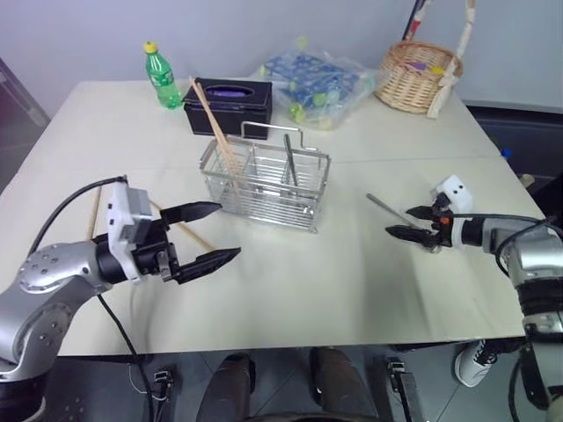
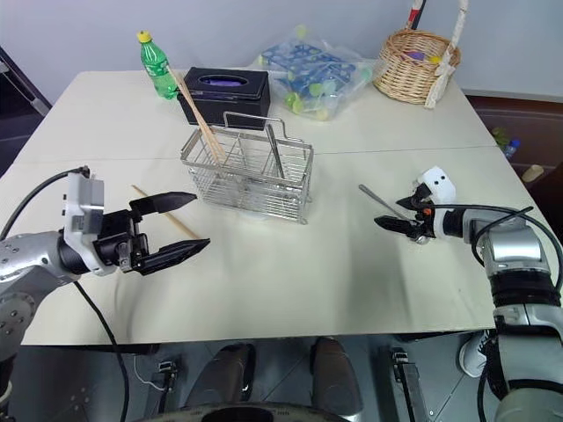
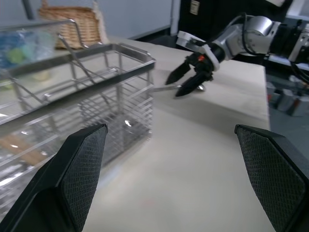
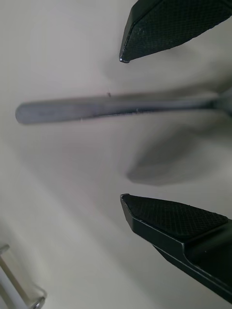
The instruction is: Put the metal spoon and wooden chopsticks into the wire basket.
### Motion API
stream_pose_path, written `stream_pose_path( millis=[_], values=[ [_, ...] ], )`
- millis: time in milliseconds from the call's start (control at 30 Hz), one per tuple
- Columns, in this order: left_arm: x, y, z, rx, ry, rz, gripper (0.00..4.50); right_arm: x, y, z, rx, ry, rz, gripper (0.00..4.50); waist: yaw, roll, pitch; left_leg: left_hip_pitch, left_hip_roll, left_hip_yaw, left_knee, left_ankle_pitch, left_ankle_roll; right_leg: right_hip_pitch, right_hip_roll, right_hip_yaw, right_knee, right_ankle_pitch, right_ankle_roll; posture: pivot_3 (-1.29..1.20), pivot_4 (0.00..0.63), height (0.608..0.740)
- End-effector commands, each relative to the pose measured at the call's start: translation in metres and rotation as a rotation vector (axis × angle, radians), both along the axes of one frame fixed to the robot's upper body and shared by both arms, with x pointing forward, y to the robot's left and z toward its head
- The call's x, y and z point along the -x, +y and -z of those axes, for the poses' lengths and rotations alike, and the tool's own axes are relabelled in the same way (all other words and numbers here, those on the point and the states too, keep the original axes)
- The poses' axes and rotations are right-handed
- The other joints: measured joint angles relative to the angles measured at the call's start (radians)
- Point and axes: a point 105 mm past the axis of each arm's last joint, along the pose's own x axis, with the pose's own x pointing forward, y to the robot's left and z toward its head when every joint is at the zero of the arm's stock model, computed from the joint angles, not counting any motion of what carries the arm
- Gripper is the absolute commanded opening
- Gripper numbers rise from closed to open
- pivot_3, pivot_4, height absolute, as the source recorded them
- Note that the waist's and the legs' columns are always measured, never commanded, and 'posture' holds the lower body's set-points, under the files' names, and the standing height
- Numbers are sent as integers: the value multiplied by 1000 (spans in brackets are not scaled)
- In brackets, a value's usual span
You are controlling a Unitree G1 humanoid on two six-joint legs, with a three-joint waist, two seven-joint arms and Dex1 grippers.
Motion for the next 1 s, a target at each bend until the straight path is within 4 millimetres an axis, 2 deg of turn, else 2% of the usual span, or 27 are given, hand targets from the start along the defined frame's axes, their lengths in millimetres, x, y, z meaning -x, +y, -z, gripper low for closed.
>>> stream_pose_path(
  millis=[33, 333, 567, 800, 900, 1000],
  values=[
    [4, -1, -9, 10, -40, -8, 4434, -1, -9, -1, 16, 45, -8, 4500, 0, 0, 0, 0, 0, 0, 0, 0, 0, 0, 0, 0, 0, 0, 0, 0, 150, 740],
    [4, 1, -9, 33, -53, -69, 4434, 0, -22, 17, 214, 100, -59, 4500, 1, -2, -1, 1, 0, 0, 1, 0, 0, 2, 0, 0, 0, 0, 0, 0, 150, 740],
    [4, 0, -9, 42, -54, -93, 4434, 2, -12, 24, 235, 133, -61, 4500, 2, -5, -3, 2, 0, 0, 2, 0, 0, 4, 0, 0, 0, 0, 0, 0, 150, 740],
    [-2, -2, -8, 55, -59, -102, 4434, 2, -5, 23, 229, 140, -14, 4500, 2, -5, -3, 2, 0, 0, 2, 0, 0, 4, 0, 0, 0, 0, 0, 0, 150, 740],
    [-6, -1, -8, 57, -61, -104, 4500, 7, -5, 26, 232, 161, -12, 3676, 3, -5, -3, 2, 0, 0, 2, 0, 0, 4, 0, 0, 0, 0, 0, 0, 150, 740],
    [-9, -1, -9, 60, -69, -106, 4500, 8, -3, 25, 226, 166, -15, 2306, 5, -6, -3, 2, 0, 0, 2, 0, 0, 3, 0, 0, 0, 0, 0, 0, 150, 740]
  ],
)
